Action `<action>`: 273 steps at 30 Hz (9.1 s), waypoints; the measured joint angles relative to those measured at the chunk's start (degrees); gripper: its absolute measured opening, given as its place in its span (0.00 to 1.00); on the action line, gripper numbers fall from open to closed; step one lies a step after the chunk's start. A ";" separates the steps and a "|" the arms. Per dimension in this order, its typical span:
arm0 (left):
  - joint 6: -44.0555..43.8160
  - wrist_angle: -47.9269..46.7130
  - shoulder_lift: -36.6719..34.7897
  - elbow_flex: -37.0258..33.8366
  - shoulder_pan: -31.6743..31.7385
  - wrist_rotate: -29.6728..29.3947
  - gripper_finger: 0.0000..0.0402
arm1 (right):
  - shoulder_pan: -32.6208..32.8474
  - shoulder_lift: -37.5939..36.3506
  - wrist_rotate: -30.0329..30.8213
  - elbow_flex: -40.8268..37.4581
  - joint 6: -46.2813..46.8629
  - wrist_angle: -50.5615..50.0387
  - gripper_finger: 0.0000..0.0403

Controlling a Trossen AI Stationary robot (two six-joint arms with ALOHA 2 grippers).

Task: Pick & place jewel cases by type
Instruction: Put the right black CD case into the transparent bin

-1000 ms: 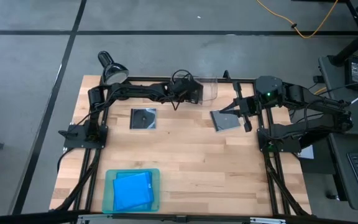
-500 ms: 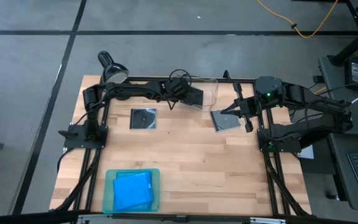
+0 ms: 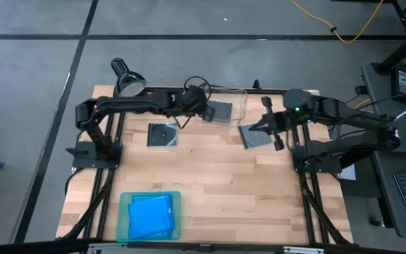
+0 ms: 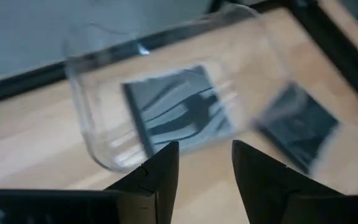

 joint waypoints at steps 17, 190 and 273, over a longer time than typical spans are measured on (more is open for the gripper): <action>-0.65 -1.46 -10.83 0.00 -21.02 -5.68 0.01 | -13.84 1.38 8.37 -28.76 25.13 10.53 0.02; -32.33 54.17 7.80 -40.04 -24.92 15.85 0.48 | 16.81 37.94 9.02 -26.06 51.29 36.80 0.02; -25.13 45.98 1.83 -33.24 -22.63 12.04 0.09 | 16.65 37.83 8.61 -26.01 45.61 35.68 0.02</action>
